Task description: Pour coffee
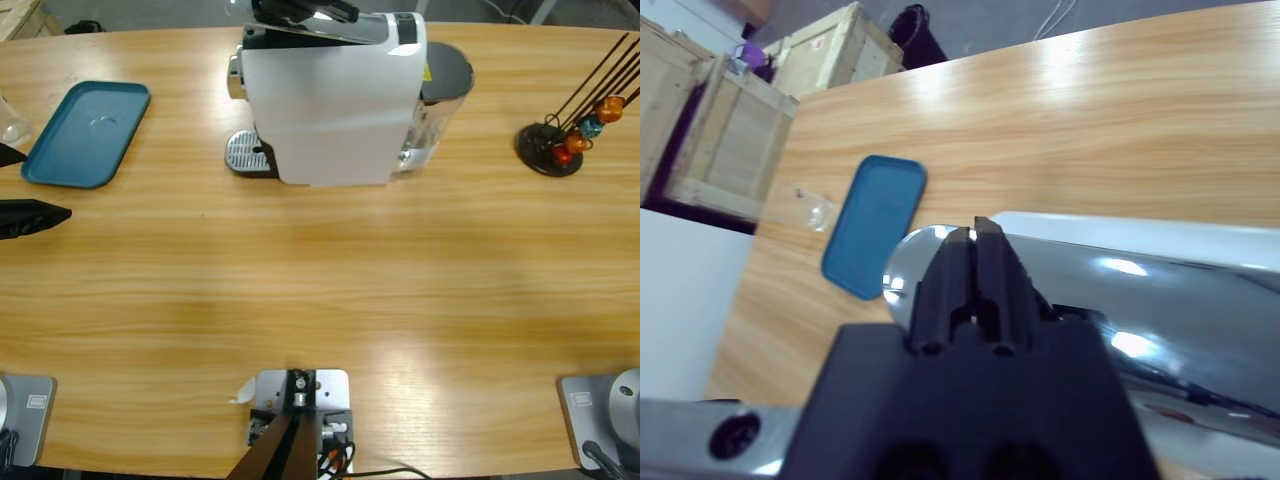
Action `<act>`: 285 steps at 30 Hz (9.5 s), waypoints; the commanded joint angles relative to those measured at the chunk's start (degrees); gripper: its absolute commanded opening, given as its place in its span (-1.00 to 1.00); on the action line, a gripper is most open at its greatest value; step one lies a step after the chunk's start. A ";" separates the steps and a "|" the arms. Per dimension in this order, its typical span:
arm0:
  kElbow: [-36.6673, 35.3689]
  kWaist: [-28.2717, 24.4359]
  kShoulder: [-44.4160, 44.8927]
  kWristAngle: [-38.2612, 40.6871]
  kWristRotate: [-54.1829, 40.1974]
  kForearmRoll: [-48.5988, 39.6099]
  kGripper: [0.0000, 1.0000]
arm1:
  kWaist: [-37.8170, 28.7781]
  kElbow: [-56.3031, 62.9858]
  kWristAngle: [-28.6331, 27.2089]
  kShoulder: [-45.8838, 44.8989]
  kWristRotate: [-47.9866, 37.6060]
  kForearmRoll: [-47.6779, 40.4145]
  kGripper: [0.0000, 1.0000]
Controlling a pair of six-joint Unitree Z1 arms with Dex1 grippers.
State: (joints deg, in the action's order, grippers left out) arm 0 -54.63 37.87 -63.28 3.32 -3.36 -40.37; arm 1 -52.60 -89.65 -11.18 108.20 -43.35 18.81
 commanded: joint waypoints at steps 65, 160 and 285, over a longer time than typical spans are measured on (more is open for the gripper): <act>12.97 -48.72 -27.46 -19.32 -1.65 45.52 1.00 | 2.24 27.58 14.73 -35.03 26.39 19.07 1.00; -44.02 -56.61 -61.24 -4.47 -9.90 13.27 0.97 | 11.29 25.12 24.66 -21.46 31.59 14.75 1.00; -10.88 -13.47 -33.40 12.94 -22.46 16.70 0.07 | 16.39 35.33 28.07 -37.13 33.86 12.30 1.00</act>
State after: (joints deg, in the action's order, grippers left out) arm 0 -66.27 20.86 -93.35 17.17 -25.00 -30.89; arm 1 -38.03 -56.84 16.69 72.06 -9.44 31.97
